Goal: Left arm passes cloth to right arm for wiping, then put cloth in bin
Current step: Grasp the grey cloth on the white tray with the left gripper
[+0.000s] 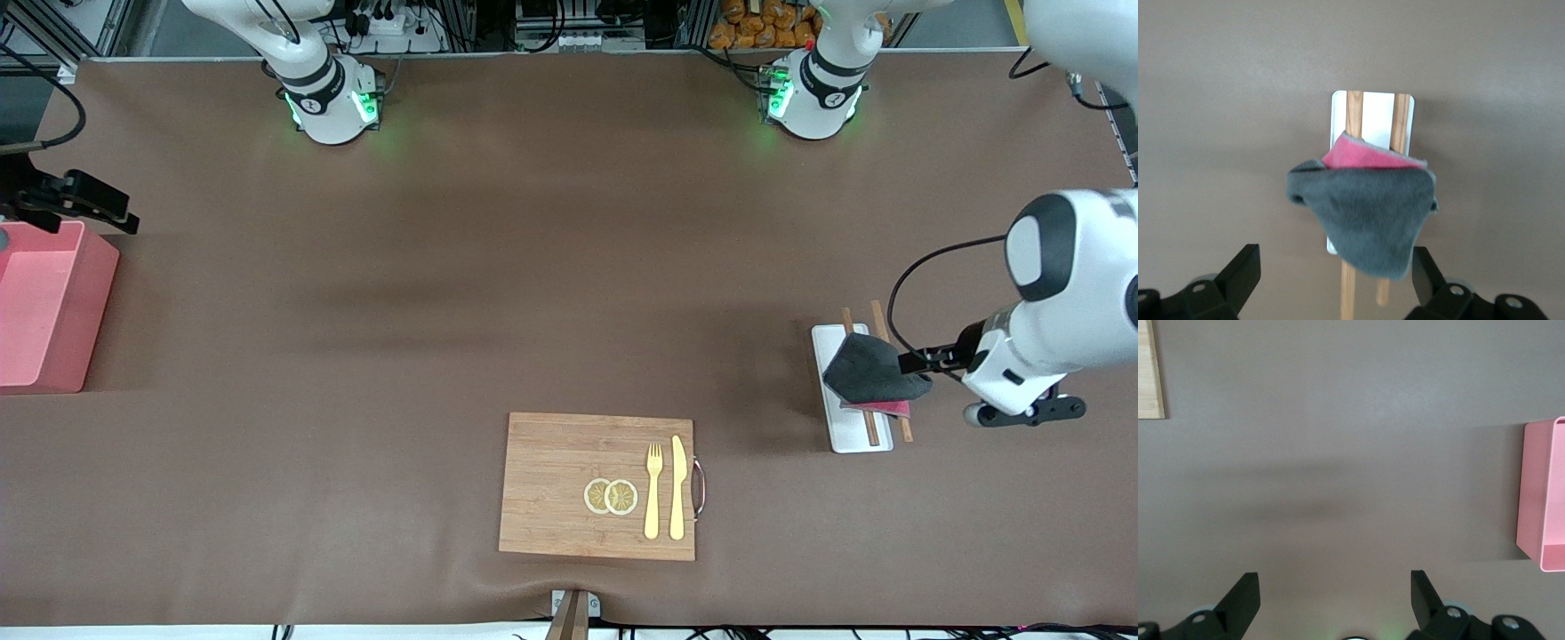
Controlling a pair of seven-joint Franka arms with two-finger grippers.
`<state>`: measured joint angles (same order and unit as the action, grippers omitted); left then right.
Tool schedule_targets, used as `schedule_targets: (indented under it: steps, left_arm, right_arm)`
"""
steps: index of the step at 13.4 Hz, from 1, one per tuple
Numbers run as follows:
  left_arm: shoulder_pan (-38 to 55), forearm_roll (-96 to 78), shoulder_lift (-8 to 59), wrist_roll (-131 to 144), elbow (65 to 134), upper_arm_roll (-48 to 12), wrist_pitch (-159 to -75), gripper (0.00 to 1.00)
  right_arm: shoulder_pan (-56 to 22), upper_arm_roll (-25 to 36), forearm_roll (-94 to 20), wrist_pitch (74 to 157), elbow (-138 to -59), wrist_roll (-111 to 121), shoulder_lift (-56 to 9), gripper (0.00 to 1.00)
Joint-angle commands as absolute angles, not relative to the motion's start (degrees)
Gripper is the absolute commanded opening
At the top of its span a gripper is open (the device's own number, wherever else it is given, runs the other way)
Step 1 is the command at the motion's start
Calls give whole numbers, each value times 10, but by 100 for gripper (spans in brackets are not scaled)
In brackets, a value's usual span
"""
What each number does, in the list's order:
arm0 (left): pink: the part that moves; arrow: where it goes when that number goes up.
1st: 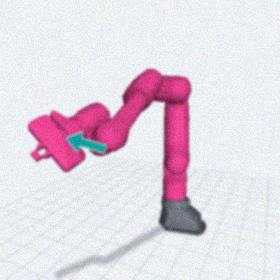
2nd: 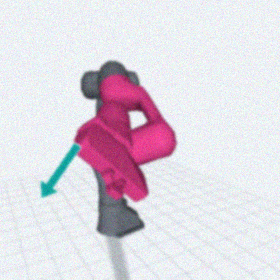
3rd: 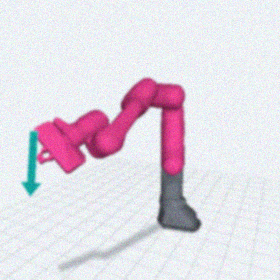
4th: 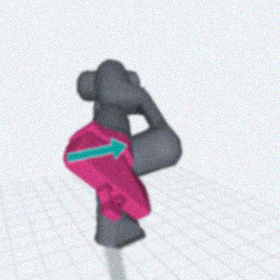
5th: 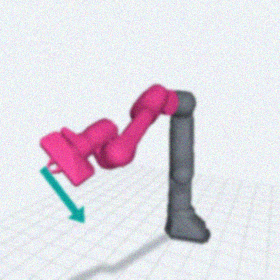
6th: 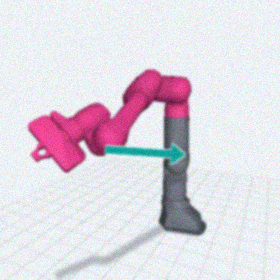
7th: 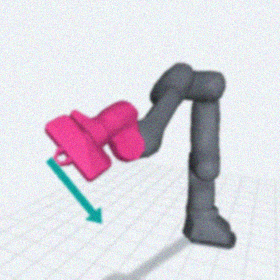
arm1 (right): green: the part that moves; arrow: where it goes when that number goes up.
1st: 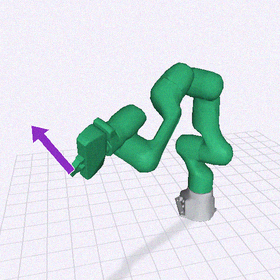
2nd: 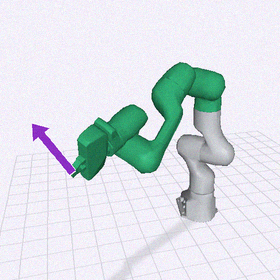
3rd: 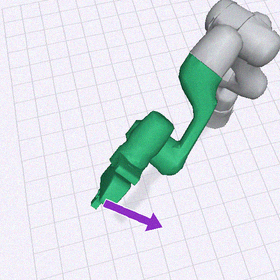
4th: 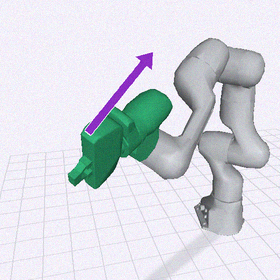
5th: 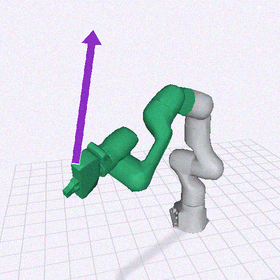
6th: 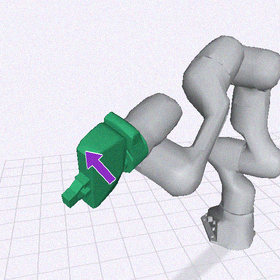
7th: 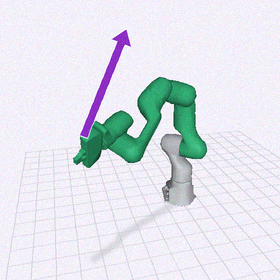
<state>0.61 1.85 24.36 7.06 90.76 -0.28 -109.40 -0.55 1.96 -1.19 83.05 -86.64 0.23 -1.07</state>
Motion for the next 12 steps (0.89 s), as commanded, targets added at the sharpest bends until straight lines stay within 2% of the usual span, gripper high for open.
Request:
schedule_targets:
  steps: [1, 2, 3, 5, 8, 12]
  left_arm:
    - [2, 38, 278, 66, 892, -4, -1120, 78]
    - [3, 38, 285, 66, 892, -4, -1124, 65]
    - [1, 36, 293, 66, 892, -4, -1128, 58]
    - [-9, 30, 298, 68, 892, -5, -1136, 57]
    - [-9, 29, 309, 68, 892, -6, -1137, 46]
    - [-6, 19, 311, 75, 891, -9, -1137, 45]
  right_arm:
    - [-32, 23, -11, 831, -860, 0, -31, 100]
    - [-40, 23, -12, 833, -860, 1, -39, 100]
    - [-48, 23, -13, 834, -860, 2, -46, 100]
    - [-52, 23, -32, 835, -859, 0, -68, 100]
    - [-70, 23, -38, 856, -849, 5, -105, 100]
    - [-79, 23, -52, 860, -849, -17, -108, 100]
